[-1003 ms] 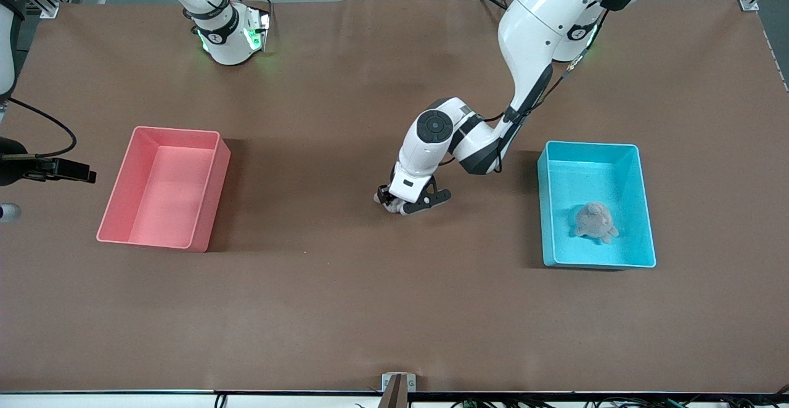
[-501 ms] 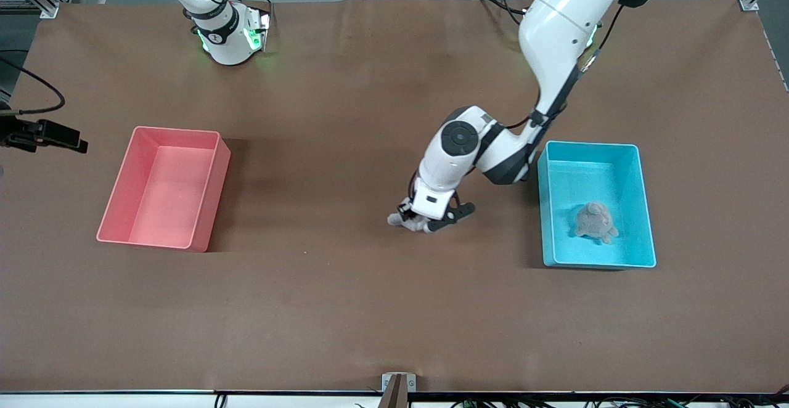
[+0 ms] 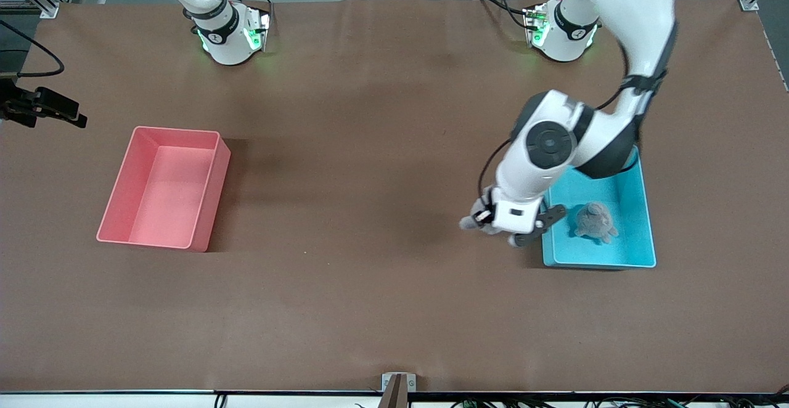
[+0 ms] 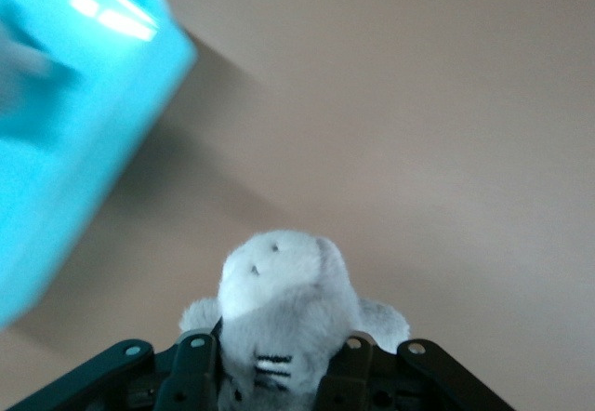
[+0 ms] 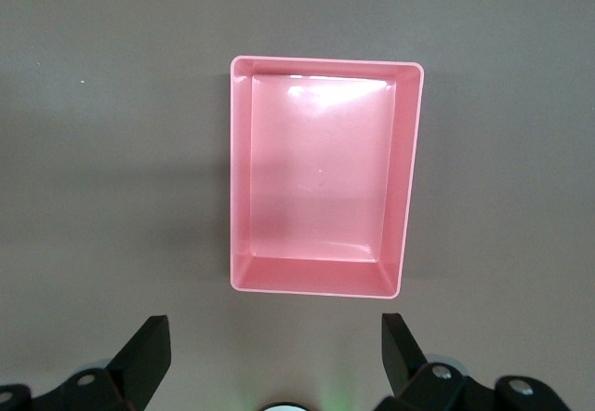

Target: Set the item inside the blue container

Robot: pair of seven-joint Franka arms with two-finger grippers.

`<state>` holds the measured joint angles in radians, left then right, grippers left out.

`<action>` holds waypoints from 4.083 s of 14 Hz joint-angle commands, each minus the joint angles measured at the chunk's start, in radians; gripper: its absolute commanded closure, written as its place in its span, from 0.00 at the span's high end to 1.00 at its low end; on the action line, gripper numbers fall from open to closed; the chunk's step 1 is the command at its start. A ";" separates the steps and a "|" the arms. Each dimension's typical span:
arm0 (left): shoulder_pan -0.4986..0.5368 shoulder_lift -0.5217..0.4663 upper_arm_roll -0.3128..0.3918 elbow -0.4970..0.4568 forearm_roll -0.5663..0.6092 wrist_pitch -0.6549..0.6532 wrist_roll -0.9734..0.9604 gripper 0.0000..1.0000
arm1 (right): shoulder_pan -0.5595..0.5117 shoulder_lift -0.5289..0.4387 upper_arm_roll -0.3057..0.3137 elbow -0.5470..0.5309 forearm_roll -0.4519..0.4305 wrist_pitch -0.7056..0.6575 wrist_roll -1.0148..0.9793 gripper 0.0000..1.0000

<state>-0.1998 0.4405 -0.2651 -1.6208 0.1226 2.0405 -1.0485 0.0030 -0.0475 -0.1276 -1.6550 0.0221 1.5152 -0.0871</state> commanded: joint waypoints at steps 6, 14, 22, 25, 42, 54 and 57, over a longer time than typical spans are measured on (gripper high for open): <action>0.460 -0.239 -0.164 -0.253 -0.026 -0.157 0.575 0.15 | 0.018 -0.043 0.002 -0.049 -0.018 0.040 0.004 1.00; 0.528 -0.243 -0.164 -0.496 -0.020 0.088 0.700 0.18 | 0.018 -0.064 0.005 -0.060 -0.007 0.059 0.004 1.00; 0.526 -0.175 -0.163 -0.557 -0.015 0.221 0.699 0.58 | 0.046 -0.086 0.005 -0.063 -0.008 0.037 0.001 1.00; 0.526 -0.190 -0.164 -0.536 -0.015 0.210 0.693 1.00 | 0.046 -0.087 0.005 -0.060 -0.008 0.030 0.000 1.00; 0.737 -0.483 -0.157 -0.050 -0.186 -0.479 0.983 1.00 | -0.042 -0.072 0.064 -0.023 -0.019 -0.018 -0.002 1.00; 0.202 -0.407 0.343 0.108 -0.170 -0.485 0.986 1.00 | -0.017 -0.074 0.083 -0.028 -0.019 -0.020 -0.005 1.00; 0.157 -0.407 0.383 0.107 -0.170 -0.485 0.983 1.00 | 0.011 -0.075 0.049 -0.029 -0.019 -0.023 -0.005 1.00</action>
<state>-0.0237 0.0283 0.0993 -1.5389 -0.0447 1.5703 -0.0753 -0.0089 -0.1003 -0.0556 -1.6662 0.0154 1.4979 -0.0888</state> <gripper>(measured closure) 0.000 0.000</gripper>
